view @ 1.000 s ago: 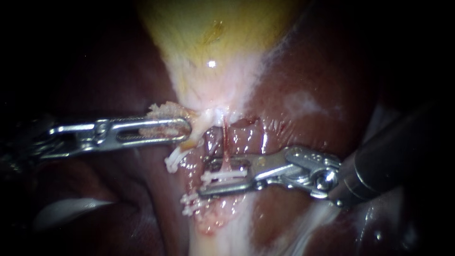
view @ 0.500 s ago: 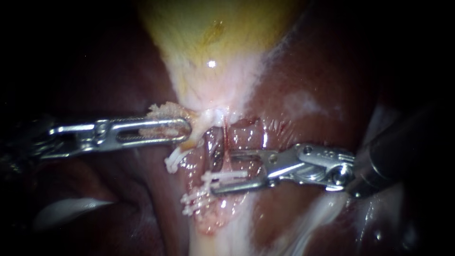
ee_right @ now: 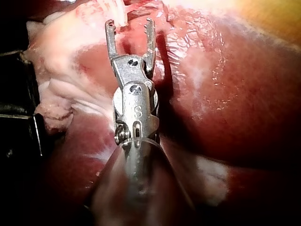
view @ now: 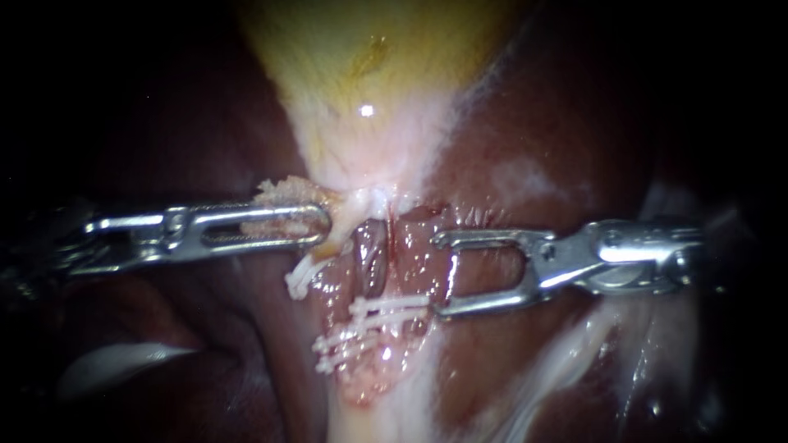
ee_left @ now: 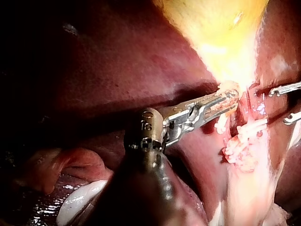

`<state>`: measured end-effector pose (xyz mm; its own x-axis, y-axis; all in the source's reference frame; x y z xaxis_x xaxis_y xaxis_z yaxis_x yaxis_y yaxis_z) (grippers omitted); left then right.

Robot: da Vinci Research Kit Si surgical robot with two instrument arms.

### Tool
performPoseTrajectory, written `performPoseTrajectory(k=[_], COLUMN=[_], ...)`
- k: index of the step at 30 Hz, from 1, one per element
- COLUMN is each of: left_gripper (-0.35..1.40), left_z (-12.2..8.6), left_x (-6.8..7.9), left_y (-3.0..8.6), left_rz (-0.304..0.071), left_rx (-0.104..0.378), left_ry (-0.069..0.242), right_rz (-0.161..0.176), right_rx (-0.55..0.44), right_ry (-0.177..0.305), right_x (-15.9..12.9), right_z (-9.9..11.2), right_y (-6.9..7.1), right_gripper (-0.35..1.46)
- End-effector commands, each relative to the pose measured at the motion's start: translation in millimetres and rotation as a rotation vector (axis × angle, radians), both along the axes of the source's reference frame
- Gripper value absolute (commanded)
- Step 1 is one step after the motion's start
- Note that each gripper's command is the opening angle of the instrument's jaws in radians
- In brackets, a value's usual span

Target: Going back second clip right tube

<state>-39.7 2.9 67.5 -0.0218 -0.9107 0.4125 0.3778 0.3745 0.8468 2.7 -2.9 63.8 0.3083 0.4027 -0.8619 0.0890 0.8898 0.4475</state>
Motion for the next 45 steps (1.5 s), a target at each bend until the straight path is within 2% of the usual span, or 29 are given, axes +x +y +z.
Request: performPoseTrajectory(k=[1, 7, 14, 23, 31, 45], left_gripper=[-0.35, -0.35, -0.35, -0.35, -0.35, -0.35], left_z=[0.0, 0.0, 0.5, 2.8, 4.8, 5.2], left_x=[0.0, -0.1, -0.8, -3.2, -6.1, -6.0], left_y=[0.0, 0.0, 0.0, 0.1, -0.6, -0.6], left_rz=[0.0, 0.0, -0.001, 0.014, 0.038, 0.044], left_rx=[0.0, 0.0, -0.001, -0.001, 0.011, 0.012], left_ry=[0.0, 0.0, 0.004, 0.012, 0.016, 0.015], right_rz=[-0.001, -0.008, -0.006, 0.0, 0.006, 0.006], right_rx=[-0.01, -0.035, -0.039, -0.039, -0.042, -0.042], right_ry=[-0.002, 0.001, -0.003, -0.001, 0.005, 0.005], right_x=[-0.4, -2.0, -2.5, -2.8, -2.8, -2.9], right_z=[-0.6, -2.1, -2.3, -2.3, -2.4, -2.5], right_y=[0.2, 1.2, 1.4, 1.4, 1.7, 1.7], right_gripper=[0.5, 0.5, 0.5, 0.5, 0.5, 0.5])
